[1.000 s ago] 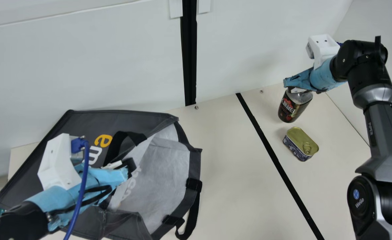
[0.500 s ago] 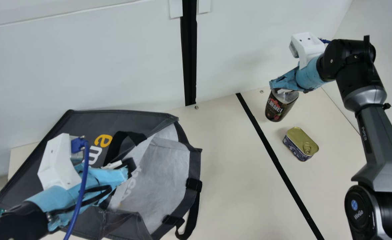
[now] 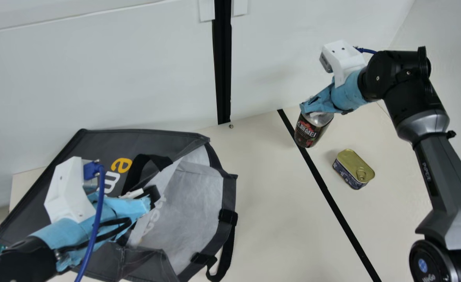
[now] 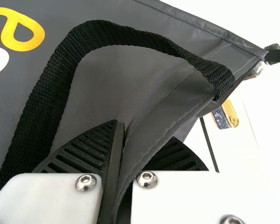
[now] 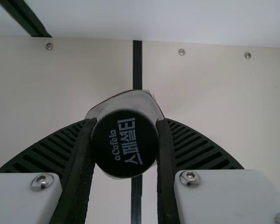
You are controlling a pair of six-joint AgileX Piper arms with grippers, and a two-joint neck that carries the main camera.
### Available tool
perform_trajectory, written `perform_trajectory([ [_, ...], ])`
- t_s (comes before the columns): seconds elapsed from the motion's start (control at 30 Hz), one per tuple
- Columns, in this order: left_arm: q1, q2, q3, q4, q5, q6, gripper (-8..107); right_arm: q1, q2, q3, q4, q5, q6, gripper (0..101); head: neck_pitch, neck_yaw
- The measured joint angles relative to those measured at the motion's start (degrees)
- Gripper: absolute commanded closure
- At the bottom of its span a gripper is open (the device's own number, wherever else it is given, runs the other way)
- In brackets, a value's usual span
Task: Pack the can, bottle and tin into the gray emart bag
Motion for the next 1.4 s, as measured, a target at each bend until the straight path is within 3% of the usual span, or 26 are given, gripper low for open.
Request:
perform_trajectory([
  [1.4,0.0,0.0,0.0,0.0,0.0,0.0,89,6.3,-20.4,17.0,6.5,4.3,-10.2,101,0.0,0.1],
])
